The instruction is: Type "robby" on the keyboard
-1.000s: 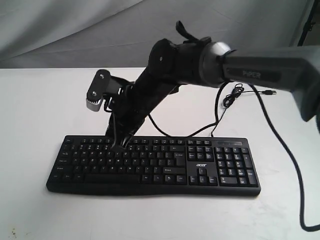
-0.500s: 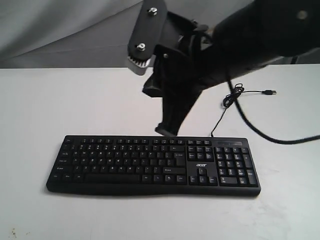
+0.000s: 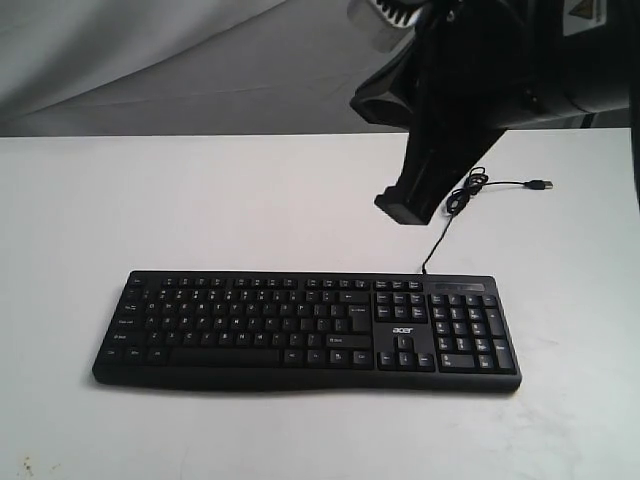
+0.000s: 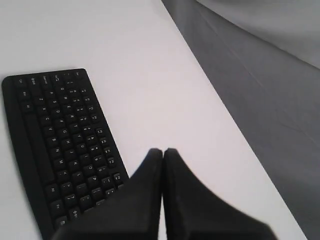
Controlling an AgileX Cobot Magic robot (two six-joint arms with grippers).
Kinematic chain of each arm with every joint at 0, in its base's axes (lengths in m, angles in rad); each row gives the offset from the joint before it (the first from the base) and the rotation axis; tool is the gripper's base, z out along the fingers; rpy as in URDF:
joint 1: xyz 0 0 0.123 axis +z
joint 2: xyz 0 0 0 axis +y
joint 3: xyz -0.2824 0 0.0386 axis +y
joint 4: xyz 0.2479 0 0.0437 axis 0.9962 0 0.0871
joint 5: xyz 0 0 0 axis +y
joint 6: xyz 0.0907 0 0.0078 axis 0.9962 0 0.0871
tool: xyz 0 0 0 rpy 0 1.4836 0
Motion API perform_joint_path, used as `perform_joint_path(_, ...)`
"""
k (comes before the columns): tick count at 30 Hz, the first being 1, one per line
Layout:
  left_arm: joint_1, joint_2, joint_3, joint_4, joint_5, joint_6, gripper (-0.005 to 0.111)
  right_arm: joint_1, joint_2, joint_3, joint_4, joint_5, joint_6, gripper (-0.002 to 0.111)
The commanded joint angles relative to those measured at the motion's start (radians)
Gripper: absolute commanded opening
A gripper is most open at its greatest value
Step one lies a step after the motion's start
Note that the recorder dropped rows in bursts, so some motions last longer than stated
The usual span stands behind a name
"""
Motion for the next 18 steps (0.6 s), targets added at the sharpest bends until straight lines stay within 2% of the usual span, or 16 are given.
perform_joint_path(1, -0.006, -0.003, 0.004, 0.005, -0.005, -0.003, 0.000, 0.000, -0.007, 0.006, -0.011, -0.011, 0.006, 0.000)
perform_joint_path(5, -0.006, -0.003, 0.004, 0.005, -0.005, -0.003, 0.000, -0.021, -0.049, 0.006, -0.059, -0.143, 0.031, 0.000)
perform_joint_path(9, -0.006, -0.003, 0.004, 0.005, -0.005, -0.003, 0.000, -0.093, -0.157, 0.006, 0.127, -0.143, 0.178, 0.000)
perform_joint_path(14, -0.006, -0.003, 0.004, 0.005, -0.005, -0.003, 0.000, -0.303, -0.298, 0.028, 0.231, -0.141, 0.209, 0.000)
perform_joint_path(18, -0.006, -0.003, 0.004, 0.005, -0.005, -0.003, 0.000, -0.488, -0.425, 0.153, 0.275, -0.179, 0.228, 0.000)
